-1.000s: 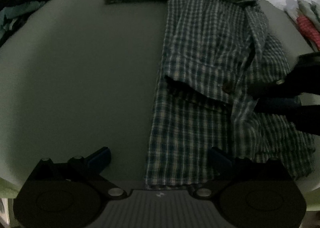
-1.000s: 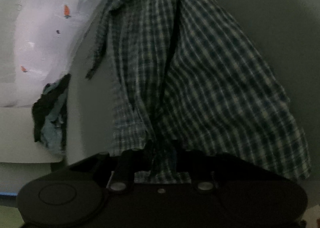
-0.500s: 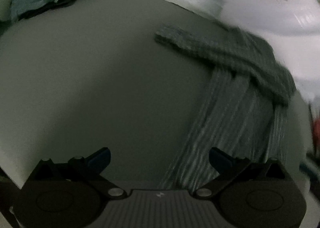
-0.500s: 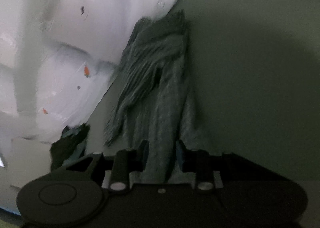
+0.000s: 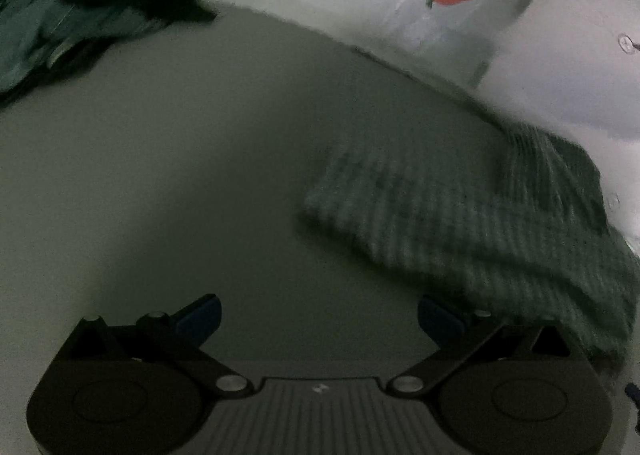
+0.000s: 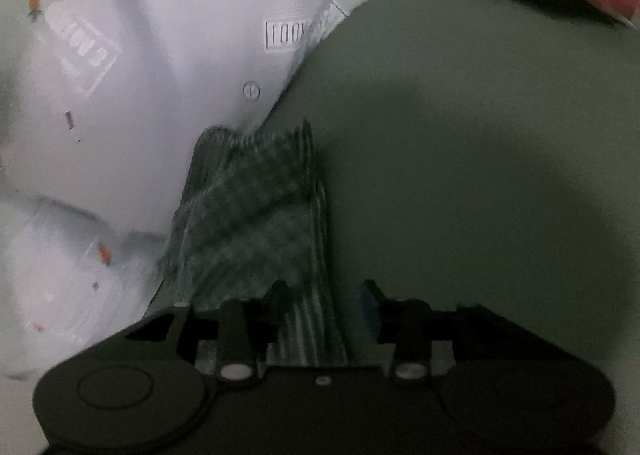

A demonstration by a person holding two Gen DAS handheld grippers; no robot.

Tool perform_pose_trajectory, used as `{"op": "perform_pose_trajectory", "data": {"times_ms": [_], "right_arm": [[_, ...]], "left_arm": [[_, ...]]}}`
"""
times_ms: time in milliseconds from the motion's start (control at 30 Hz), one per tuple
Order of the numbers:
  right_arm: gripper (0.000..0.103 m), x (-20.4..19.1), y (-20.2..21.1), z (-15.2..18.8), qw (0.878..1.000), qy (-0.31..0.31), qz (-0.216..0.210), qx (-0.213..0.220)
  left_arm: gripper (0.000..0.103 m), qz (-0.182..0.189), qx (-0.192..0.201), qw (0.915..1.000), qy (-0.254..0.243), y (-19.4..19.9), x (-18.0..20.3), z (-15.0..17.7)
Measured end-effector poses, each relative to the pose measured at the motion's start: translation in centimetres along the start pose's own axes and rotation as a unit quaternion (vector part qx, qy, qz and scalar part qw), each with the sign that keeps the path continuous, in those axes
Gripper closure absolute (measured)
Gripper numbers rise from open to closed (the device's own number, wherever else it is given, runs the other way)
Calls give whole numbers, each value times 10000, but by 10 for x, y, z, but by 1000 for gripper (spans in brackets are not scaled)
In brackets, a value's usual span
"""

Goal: Fold clothes

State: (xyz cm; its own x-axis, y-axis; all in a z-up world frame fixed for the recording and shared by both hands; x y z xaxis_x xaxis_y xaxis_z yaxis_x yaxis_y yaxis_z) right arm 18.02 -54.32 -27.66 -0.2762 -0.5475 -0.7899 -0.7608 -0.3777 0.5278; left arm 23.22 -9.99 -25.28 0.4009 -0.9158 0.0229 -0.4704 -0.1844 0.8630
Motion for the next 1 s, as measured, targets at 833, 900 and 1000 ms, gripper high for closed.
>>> {"op": "perform_pose_trajectory", "data": {"times_ms": [833, 900, 1000], "right_arm": [[101, -79, -65, -80, 9902, 1211, 106, 694], [101, -97, -54, -84, 9863, 1433, -56, 818], [101, -130, -42, -83, 9774, 1875, -282, 937]], "left_arm": [[102, -97, 1394, 9900, -196, 3, 2, -89], [102, -44, 1768, 9842, 11, 33, -6, -104], [102, -25, 2343, 9719, 240, 80, -18, -125]]}}
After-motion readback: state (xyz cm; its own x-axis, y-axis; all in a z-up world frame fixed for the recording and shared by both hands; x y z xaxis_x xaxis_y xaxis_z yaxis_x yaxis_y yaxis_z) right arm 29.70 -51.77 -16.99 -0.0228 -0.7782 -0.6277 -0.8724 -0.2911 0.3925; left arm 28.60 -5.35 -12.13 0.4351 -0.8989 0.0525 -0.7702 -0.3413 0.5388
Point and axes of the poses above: each gripper's, at about its wrist camera, not at the fingertips, and y roughly against the way its jaws point, x to its right, z to its underside, the point moved 7 cm from there along -y, roughly the way its jaws point, and after that the axes turned 10 degrees about -z, right-handed, at the moved point
